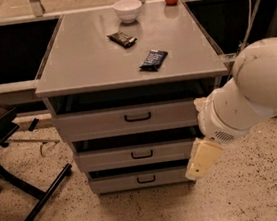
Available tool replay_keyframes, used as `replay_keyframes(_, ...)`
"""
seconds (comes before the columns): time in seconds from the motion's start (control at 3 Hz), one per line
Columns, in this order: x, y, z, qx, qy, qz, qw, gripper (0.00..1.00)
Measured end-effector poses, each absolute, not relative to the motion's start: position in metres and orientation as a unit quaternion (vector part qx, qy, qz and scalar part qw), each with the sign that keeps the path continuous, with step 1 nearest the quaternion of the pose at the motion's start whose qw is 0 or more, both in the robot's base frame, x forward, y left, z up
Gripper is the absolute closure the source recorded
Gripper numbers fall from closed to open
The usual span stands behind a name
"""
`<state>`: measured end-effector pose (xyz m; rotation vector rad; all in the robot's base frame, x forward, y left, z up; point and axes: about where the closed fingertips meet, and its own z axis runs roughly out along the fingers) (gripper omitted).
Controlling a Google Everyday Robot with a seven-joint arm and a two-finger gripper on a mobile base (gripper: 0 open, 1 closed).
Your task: Open middle drawer
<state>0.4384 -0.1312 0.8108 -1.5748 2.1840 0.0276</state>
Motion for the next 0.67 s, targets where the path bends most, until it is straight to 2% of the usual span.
replay_keyframes(0.67,0.445,-0.126,0.789,-0.561,0.793,0.027,0.237,0.00)
